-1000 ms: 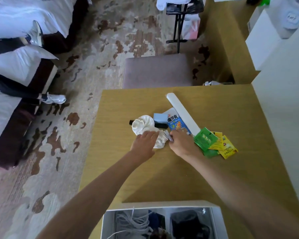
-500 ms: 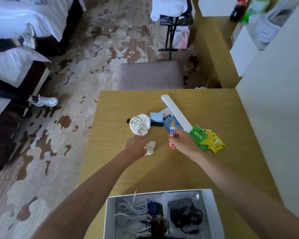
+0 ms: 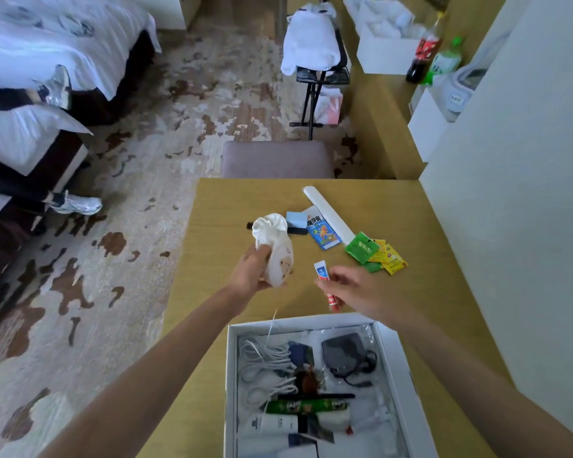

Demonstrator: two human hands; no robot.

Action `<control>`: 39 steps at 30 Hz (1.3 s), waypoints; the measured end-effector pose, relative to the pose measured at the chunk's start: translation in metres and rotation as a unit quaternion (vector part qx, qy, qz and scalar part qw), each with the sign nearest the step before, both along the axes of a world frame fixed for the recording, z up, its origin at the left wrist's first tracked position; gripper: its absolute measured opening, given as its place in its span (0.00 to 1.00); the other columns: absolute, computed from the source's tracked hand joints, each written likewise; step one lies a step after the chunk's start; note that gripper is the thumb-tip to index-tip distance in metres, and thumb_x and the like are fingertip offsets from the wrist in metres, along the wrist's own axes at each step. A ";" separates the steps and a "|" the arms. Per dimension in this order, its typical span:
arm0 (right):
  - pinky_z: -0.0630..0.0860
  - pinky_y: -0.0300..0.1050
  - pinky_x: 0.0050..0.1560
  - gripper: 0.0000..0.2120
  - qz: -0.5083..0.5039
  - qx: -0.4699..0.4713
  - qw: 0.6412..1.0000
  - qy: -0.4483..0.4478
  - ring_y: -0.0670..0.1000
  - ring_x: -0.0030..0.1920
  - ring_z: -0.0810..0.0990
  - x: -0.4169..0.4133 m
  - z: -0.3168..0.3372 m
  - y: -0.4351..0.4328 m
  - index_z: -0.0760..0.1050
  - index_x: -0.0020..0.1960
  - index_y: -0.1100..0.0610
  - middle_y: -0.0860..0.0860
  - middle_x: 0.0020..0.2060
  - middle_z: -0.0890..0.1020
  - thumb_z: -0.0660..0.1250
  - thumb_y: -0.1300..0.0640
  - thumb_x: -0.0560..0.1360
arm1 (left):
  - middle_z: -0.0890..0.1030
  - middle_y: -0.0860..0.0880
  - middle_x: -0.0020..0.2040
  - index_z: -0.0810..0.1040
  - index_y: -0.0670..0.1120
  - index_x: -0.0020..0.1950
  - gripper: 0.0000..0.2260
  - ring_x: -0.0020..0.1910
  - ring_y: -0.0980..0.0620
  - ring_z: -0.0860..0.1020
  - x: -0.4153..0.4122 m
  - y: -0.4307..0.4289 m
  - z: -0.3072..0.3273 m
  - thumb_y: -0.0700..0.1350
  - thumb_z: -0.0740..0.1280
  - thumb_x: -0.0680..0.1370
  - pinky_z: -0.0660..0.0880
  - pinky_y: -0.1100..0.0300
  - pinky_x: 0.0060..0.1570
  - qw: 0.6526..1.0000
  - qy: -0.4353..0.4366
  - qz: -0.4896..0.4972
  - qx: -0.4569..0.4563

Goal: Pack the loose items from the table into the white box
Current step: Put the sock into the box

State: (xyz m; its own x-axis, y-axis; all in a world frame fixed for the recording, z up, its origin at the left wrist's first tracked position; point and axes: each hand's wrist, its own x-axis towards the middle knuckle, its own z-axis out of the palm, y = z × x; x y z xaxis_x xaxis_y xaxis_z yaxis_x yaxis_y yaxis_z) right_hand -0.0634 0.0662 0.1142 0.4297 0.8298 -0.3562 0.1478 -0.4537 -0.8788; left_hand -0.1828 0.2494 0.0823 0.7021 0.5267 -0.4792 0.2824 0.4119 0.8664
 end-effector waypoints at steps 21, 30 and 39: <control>0.75 0.45 0.51 0.09 0.244 -0.112 0.901 -0.342 0.48 0.50 0.78 -0.095 -0.071 -0.069 0.79 0.55 0.50 0.47 0.51 0.81 0.65 0.53 0.77 | 0.73 0.52 0.38 0.64 0.47 0.48 0.10 0.34 0.54 0.71 -0.097 -0.082 0.021 0.52 0.61 0.77 0.64 0.58 0.30 0.872 0.097 -0.254 0.408; 0.75 0.46 0.47 0.07 0.250 -0.071 0.910 -0.324 0.47 0.46 0.77 -0.077 -0.076 -0.079 0.78 0.54 0.51 0.45 0.45 0.78 0.66 0.55 0.76 | 0.70 0.52 0.37 0.65 0.45 0.50 0.10 0.39 0.45 0.72 -0.103 -0.115 0.027 0.50 0.62 0.78 0.68 0.52 0.39 0.846 0.124 -0.237 0.462; 0.80 0.41 0.47 0.25 0.043 0.074 0.992 0.092 0.48 0.51 0.83 -0.049 -0.019 -0.109 0.72 0.62 0.41 0.47 0.53 0.83 0.73 0.60 0.70 | 0.77 0.46 0.47 0.63 0.50 0.46 0.10 0.46 0.45 0.74 -0.070 -0.149 0.018 0.53 0.62 0.75 0.71 0.51 0.43 0.773 0.096 -0.249 0.575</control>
State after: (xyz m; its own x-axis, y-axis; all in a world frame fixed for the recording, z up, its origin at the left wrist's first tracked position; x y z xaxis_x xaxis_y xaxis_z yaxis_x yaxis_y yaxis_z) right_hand -0.1127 -0.0425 0.0952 0.2947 0.9092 -0.2941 0.0118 -0.3112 -0.9503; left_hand -0.2526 0.1003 0.0999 0.9295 0.3685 -0.0154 0.3260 -0.8012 0.5018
